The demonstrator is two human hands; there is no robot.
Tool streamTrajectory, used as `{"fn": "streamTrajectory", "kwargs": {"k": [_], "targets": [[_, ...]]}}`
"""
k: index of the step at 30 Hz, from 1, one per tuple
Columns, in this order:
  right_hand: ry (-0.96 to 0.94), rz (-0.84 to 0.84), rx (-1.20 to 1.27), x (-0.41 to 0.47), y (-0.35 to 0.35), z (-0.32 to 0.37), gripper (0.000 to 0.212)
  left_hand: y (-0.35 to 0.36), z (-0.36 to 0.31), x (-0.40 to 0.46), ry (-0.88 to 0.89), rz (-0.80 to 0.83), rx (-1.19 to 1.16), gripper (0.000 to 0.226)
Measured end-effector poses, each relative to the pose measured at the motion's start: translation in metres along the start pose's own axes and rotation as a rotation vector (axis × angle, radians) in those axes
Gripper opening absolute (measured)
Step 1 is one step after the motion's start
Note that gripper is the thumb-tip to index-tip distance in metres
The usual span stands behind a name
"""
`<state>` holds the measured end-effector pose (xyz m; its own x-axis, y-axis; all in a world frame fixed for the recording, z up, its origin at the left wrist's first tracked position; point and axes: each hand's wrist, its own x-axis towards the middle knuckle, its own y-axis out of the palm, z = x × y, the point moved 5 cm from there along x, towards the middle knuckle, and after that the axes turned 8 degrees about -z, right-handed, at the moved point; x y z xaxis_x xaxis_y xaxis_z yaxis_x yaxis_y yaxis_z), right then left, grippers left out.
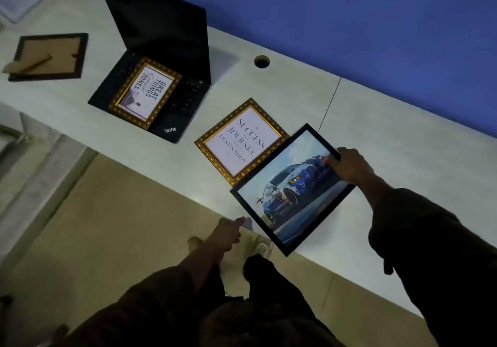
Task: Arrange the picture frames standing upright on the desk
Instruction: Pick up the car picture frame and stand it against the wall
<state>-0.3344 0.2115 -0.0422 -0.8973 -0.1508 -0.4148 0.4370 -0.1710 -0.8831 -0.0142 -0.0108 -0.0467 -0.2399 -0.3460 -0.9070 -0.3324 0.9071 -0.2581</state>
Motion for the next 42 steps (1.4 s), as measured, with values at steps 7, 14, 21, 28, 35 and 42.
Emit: {"fn": "streamTrajectory", "kwargs": {"k": [7,14,21,28,35,42], "targets": [[0.023,-0.019,0.045,-0.019,0.001,0.008,0.072,0.033,0.010,0.001,-0.139,0.093,-0.262,0.055],[0.050,0.006,0.070,-0.065,0.024,0.022,0.068,0.033,0.023,0.000,-0.180,0.056,-0.417,0.110],[0.037,0.037,0.146,-0.115,0.052,0.038,0.072,-0.017,0.066,-0.012,-0.153,0.008,-0.420,0.093],[-0.104,-0.014,0.187,-0.197,0.066,0.112,0.064,-0.105,0.120,-0.039,-0.106,-0.117,-0.510,0.092],[-0.306,-0.059,0.296,-0.261,0.065,0.212,0.051,-0.219,0.141,-0.075,0.088,-0.313,-0.615,0.086],[-0.500,-0.170,0.444,-0.301,0.026,0.323,0.047,-0.333,0.126,-0.122,0.318,-0.412,-0.729,0.077]]}}
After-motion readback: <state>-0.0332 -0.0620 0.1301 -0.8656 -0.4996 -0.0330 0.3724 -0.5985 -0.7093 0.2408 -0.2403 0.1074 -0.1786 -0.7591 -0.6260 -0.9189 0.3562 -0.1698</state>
